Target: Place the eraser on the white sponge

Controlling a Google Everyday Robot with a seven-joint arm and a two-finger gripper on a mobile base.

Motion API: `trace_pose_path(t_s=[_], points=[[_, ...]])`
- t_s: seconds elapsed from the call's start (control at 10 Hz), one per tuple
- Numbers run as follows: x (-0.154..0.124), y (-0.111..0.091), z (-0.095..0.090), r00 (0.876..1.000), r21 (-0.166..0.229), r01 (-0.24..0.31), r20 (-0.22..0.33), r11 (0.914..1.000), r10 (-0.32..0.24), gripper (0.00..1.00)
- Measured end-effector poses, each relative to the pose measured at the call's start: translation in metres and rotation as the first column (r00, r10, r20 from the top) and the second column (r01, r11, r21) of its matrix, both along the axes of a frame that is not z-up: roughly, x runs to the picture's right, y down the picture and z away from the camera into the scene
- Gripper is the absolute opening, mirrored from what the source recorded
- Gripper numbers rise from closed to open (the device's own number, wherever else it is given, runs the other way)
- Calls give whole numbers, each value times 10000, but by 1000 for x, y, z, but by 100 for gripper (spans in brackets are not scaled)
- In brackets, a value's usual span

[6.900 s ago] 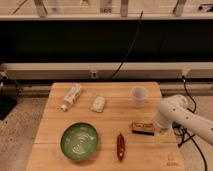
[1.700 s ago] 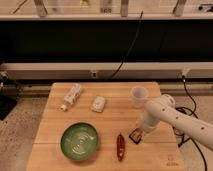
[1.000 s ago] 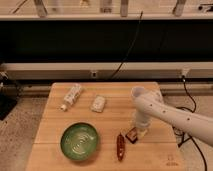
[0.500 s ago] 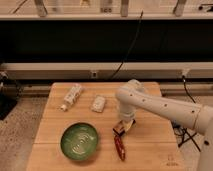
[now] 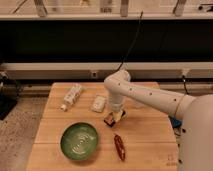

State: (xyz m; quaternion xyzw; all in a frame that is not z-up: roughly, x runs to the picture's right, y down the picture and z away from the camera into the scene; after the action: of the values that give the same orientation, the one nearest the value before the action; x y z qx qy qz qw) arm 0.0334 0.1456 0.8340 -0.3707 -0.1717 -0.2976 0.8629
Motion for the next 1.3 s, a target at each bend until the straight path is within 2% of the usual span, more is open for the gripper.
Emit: trace_pose_path(t_s=[0.3,0.7,1.3], points=[[-29,-22,11,9988,115,-118,474,9999,112,0],[-50,-38,15,9955,445,-169,944,9989,127,0],[-68,-57,31,9886,995,-498,1467,9938,348,0]])
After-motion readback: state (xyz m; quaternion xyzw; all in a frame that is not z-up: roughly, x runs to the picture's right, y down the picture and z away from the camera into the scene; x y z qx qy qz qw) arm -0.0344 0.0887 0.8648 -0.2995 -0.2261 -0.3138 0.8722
